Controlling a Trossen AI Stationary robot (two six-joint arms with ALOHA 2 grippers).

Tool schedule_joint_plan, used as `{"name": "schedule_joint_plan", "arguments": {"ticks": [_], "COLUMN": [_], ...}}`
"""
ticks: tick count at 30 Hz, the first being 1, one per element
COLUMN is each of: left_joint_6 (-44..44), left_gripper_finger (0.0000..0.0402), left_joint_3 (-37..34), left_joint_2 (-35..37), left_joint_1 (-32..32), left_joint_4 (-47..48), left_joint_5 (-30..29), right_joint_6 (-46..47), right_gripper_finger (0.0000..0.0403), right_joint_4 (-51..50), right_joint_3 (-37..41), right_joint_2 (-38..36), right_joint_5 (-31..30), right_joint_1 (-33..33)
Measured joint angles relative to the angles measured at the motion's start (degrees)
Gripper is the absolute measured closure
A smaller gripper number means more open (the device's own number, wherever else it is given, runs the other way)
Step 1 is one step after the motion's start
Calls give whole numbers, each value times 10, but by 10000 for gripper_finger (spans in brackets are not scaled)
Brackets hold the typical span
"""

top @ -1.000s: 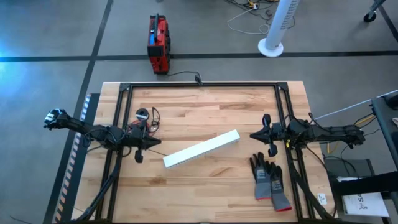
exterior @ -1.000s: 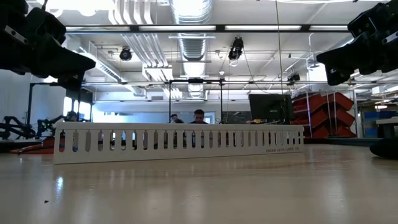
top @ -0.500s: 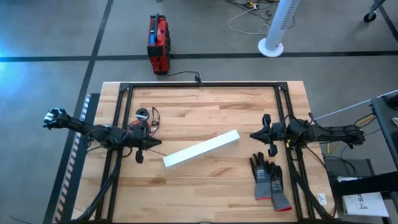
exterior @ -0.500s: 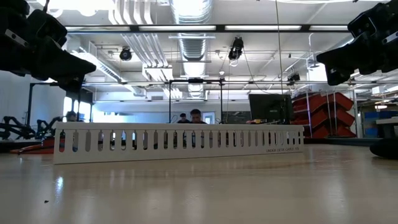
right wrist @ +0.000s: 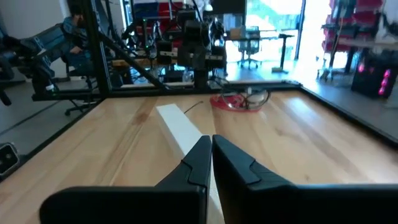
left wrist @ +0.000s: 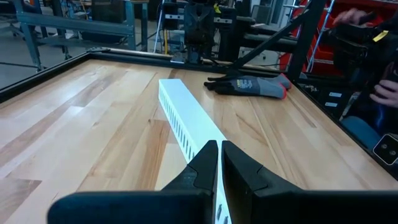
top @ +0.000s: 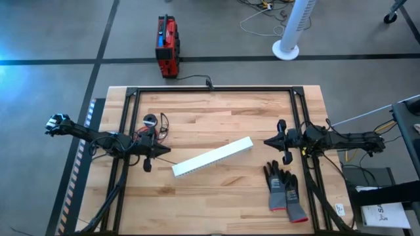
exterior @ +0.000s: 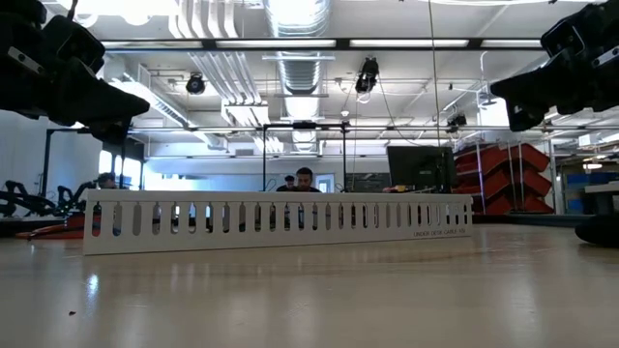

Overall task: Ziptie cables
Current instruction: Return to Home Position

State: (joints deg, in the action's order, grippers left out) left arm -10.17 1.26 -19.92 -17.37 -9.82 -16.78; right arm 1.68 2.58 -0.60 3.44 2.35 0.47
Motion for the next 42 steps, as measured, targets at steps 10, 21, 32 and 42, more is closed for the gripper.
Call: {"name": "schedule_joint_plan", "arguments": {"ticks": [10, 21, 32, 42], "left_joint_6": [0, 0, 0, 0], "left_gripper_finger": [398, 398, 398, 398], "left_joint_3": [0, 0, 0, 0], "left_joint_2": [0, 1, -3, -7], "left_joint_1": [0, 0, 0, 0], "left_joint_4": [0, -1, 0, 0], "left_joint_5": [0, 0, 0, 0], "right_joint_6": [4, -7, -105, -13], "right_gripper_finger": [400, 402, 402, 399], "right_joint_4": [-19, -22, -24, -20], "right_joint_3": [0, 0, 0, 0], "right_joint_2": [9, -2, -28, -9], "right_joint_5": [-19, -19, -21, -23], "right_joint_1": [0, -1, -3, -14]}}
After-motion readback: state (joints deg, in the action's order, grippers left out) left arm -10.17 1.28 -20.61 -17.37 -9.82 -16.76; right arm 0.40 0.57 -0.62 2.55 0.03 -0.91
